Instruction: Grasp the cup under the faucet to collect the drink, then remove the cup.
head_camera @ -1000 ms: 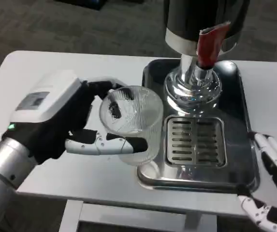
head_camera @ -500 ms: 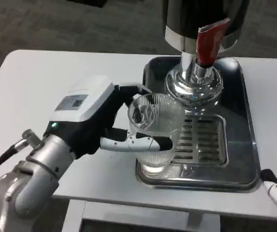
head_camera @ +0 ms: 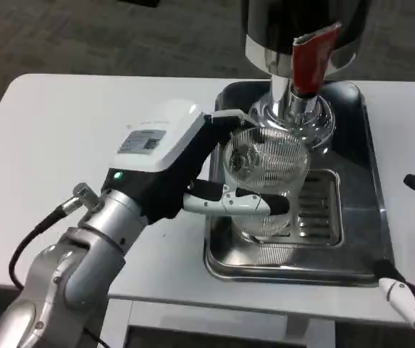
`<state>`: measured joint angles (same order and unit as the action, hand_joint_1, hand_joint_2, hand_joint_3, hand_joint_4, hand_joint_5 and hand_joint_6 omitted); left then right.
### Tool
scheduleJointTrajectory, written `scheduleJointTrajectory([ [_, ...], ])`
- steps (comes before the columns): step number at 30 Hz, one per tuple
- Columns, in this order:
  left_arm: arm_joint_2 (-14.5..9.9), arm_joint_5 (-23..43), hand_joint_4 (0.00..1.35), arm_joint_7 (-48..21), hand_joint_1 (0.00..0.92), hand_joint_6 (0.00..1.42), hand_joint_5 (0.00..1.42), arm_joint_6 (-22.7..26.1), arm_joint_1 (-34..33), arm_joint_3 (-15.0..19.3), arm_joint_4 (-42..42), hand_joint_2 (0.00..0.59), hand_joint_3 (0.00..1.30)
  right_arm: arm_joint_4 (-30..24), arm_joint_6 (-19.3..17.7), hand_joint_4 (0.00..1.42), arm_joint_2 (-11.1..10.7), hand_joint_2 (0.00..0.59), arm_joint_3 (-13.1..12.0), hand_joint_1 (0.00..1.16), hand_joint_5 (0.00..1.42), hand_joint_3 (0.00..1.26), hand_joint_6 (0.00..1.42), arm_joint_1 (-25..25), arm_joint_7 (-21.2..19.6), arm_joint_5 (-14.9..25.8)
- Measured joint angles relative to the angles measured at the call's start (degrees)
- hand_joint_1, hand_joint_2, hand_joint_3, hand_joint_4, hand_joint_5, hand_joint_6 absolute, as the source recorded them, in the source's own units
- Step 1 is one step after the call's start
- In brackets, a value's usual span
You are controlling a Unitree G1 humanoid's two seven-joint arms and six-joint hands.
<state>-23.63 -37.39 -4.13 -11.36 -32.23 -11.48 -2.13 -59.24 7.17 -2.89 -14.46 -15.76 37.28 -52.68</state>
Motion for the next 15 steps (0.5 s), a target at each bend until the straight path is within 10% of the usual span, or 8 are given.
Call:
scheduleJointTrajectory([
  [15, 0.58, -3.68, 0.49, 5.24, 0.264, 1.34, 0.97, -2.02, -2.31, -3.04, -3.93, 0.114, 0.31, 0.00, 0.51, 0.00, 0.33, 0.451, 0.41, 0.37, 0.00, 0.02, 0.07, -0.46, 0.00, -0.93],
])
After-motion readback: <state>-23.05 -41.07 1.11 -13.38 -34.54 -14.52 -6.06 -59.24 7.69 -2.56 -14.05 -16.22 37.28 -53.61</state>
